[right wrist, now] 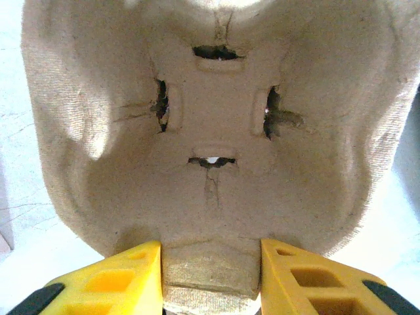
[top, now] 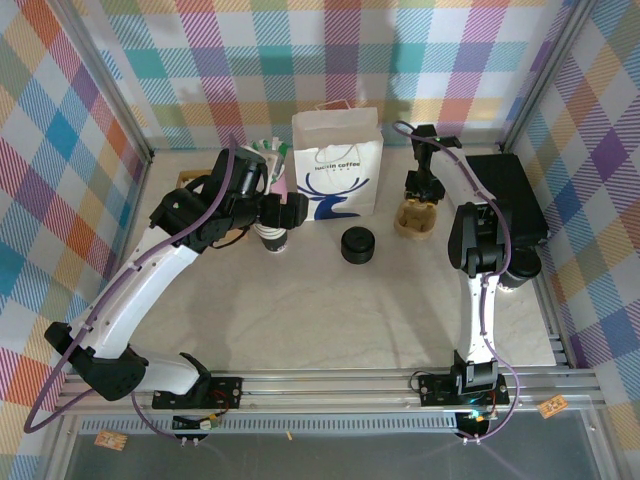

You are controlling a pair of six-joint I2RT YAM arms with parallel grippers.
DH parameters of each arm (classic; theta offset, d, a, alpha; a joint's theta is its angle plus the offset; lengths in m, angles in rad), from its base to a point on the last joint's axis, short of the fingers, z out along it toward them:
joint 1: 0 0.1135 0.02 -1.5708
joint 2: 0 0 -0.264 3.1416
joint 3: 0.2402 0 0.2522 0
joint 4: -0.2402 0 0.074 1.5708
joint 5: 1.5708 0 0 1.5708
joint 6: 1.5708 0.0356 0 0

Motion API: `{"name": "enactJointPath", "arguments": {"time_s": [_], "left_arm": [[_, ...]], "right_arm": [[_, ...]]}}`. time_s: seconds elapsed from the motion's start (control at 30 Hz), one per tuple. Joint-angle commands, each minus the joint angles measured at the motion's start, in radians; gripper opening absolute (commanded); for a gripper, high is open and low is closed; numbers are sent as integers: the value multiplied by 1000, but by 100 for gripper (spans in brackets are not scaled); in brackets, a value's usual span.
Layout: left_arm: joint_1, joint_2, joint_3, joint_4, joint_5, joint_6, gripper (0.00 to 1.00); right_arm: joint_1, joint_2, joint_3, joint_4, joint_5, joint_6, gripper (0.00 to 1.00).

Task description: Pack the takeout coffee

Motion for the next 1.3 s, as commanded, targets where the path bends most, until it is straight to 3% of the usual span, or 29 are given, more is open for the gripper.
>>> {"name": "enactJointPath", "arguments": {"time_s": [0.0, 0.27, 0.53, 0.77, 1.03, 1.27], "left_arm": [[11, -6, 15, 2, -17, 13, 96], [10, -7, 13, 5, -17, 12, 97], [10, 2, 8, 18, -8, 6, 96], [5, 50, -39, 99, 103, -100, 93], [-140, 143, -200, 430, 116, -325, 88], [-263, 291, -225, 565, 10, -460, 88]], "right_arm": [[-6, -7, 45, -32, 3, -16, 38], [-6, -24, 69, -50, -7, -38, 38], [-31, -49, -9, 16, -133, -15, 39], [-44, -74, -16, -17, -144, -42, 39], [-55, -94, -11, -27, -169, -85, 39], [-88, -126, -25, -55, -217, -190, 38]]}}
